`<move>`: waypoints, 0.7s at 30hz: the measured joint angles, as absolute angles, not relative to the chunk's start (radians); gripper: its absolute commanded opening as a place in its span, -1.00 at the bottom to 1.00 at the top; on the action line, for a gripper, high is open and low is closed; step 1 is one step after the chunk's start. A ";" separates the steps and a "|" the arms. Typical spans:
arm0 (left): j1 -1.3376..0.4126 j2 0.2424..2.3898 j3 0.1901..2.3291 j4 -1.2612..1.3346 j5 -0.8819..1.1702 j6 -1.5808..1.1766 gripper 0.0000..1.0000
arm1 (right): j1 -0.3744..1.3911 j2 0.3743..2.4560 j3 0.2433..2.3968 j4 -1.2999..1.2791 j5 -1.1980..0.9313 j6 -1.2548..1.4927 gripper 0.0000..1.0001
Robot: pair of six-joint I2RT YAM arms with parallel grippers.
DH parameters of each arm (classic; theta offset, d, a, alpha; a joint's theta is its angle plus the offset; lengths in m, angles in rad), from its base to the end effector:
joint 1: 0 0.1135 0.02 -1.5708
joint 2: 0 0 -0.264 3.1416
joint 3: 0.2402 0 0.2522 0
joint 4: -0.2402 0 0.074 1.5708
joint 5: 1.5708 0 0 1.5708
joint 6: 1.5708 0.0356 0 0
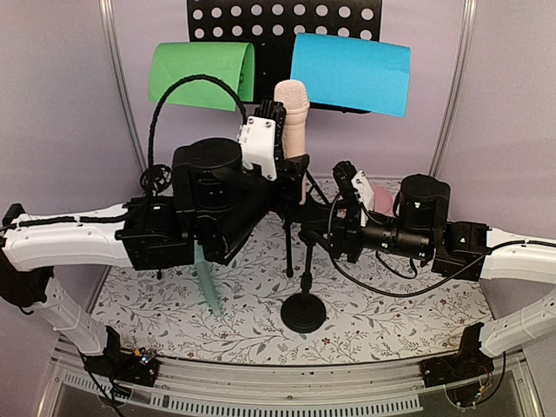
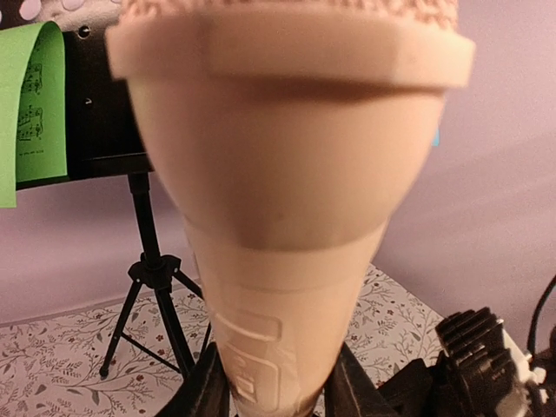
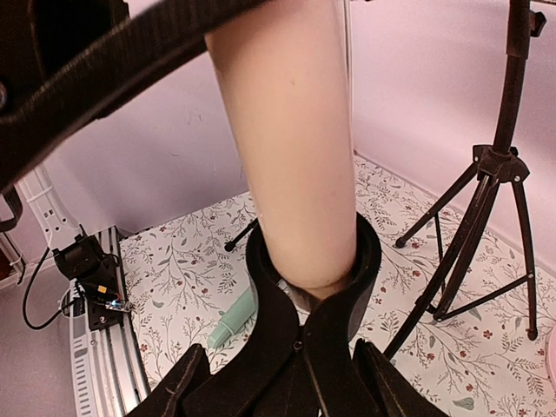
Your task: Pack up the instrument practice props
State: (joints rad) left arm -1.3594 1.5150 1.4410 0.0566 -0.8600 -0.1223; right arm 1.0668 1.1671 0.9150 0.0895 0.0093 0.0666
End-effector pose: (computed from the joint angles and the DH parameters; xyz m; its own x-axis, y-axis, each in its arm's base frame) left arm 0.1001 -0.3377 0.4171 -0.0620 -0.0902 -0.9940 0.4749 0.8733 -0.1089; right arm 0.1339 0.2421 0.3355 -0.1360 -0.1088 -0.9847 -0.8640 0.4993 0.0642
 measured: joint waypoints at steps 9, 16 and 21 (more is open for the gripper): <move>-1.359 1.464 1.461 0.064 -0.834 -0.067 -1.00 | 1.067 1.167 0.915 0.089 0.000 0.057 -1.00; -1.359 1.428 1.510 -0.022 -0.852 -0.010 -1.00 | 1.067 1.167 0.915 0.088 -0.003 0.045 -1.00; -1.359 1.350 1.505 -0.087 -0.881 0.012 -1.00 | 1.067 1.147 0.862 0.112 -0.051 0.044 -1.00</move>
